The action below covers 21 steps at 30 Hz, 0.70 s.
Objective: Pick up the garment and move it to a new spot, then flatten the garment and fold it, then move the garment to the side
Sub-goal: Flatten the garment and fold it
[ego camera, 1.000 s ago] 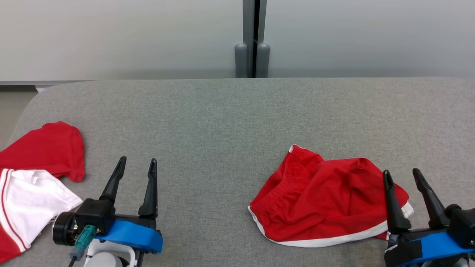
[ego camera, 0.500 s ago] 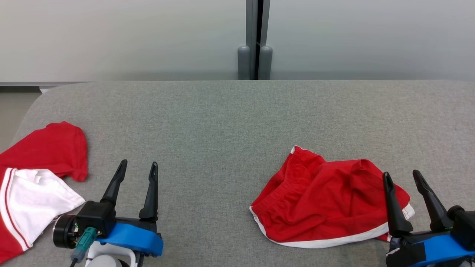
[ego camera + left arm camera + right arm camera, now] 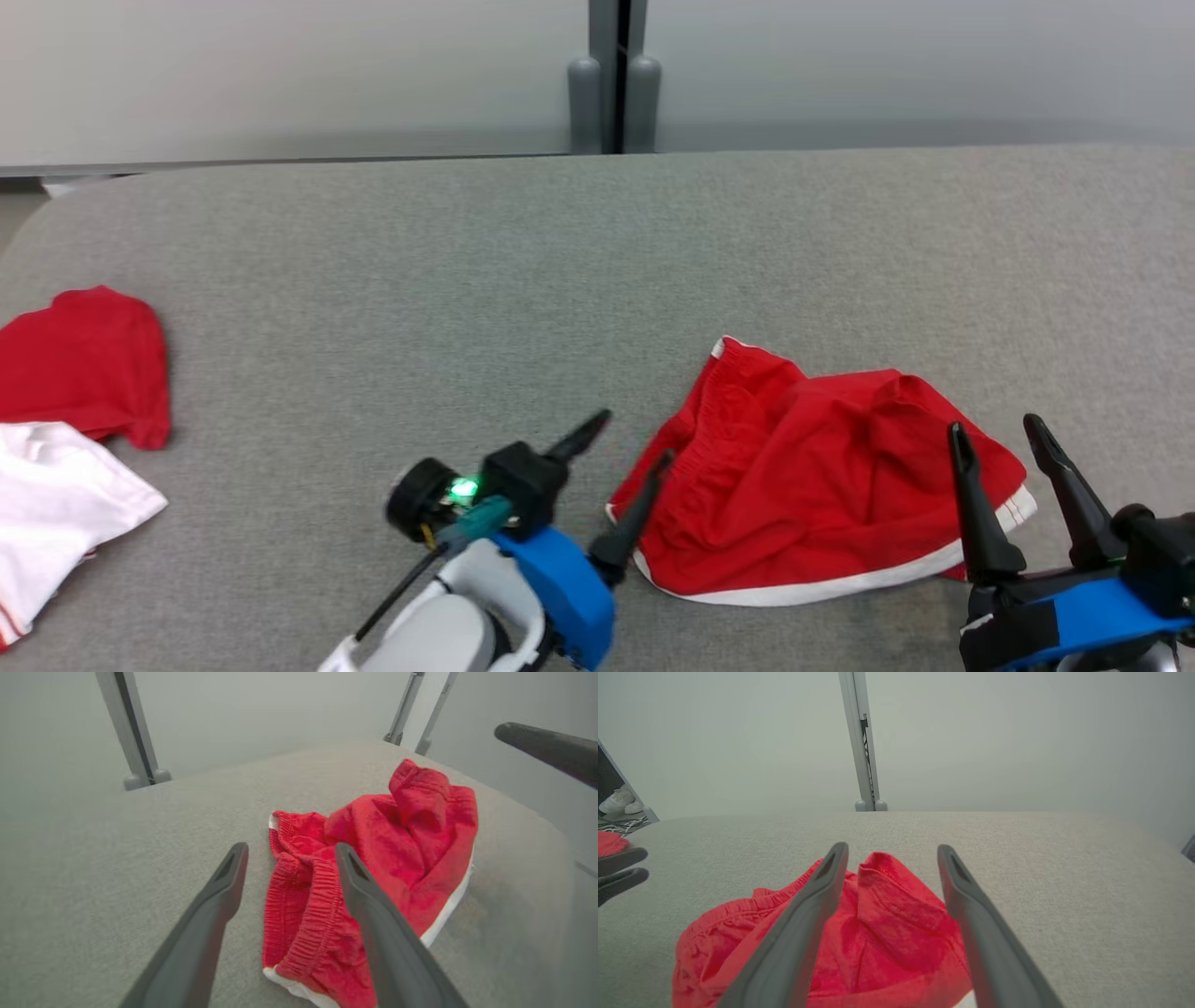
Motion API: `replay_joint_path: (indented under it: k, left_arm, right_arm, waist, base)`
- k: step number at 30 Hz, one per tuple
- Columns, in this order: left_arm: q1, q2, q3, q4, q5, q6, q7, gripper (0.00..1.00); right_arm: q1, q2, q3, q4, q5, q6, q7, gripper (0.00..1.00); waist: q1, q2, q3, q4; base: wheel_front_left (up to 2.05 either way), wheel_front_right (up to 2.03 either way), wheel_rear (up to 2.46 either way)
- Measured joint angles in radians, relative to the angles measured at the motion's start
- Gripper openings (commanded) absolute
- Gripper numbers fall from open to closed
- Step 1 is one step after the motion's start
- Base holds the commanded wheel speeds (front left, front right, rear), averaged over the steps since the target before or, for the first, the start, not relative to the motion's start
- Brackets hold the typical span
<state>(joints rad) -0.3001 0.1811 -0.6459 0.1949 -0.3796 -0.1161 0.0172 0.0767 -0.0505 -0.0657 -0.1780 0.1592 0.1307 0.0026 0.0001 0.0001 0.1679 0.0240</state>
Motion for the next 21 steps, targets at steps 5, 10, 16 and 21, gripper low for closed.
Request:
replay_joint_path:
  k: [5,10,16,21]
  left_arm:
    - [-0.065,-0.021,-0.1,0.068,-0.067,-0.01,0.076,1.0]
    - [-0.126,-0.022,-0.159,0.159,-0.17,-0.013,0.137,1.0]
    - [-0.207,-0.016,-0.204,0.204,-0.313,-0.013,0.131,0.0]
    - [-0.258,-0.026,-0.151,0.29,-0.374,-0.013,0.058,0.0]
  right_arm:
    - [-0.02,0.0,0.004,0.005,0.001,0.0,-0.004,1.0]
    - [-0.033,0.0,0.003,0.021,0.009,0.0,-0.011,1.0]
    - [-0.051,0.0,0.004,0.04,0.016,0.0,-0.022,1.0]
    - [-0.054,0.0,0.001,0.054,0.026,0.0,-0.03,1.0]
  waist:
    - [0.0,0.0,0.036,-0.035]
    - [0.0,0.0,0.061,-0.063]
    - [0.0,0.0,0.076,-0.09]
    - [0.0,0.0001,0.081,-0.104]
  base:
    - [0.0,0.0,0.0]
    - [0.0,0.0,0.0]
    - [0.0,0.0,0.0]
    - [0.0,0.0,0.0]
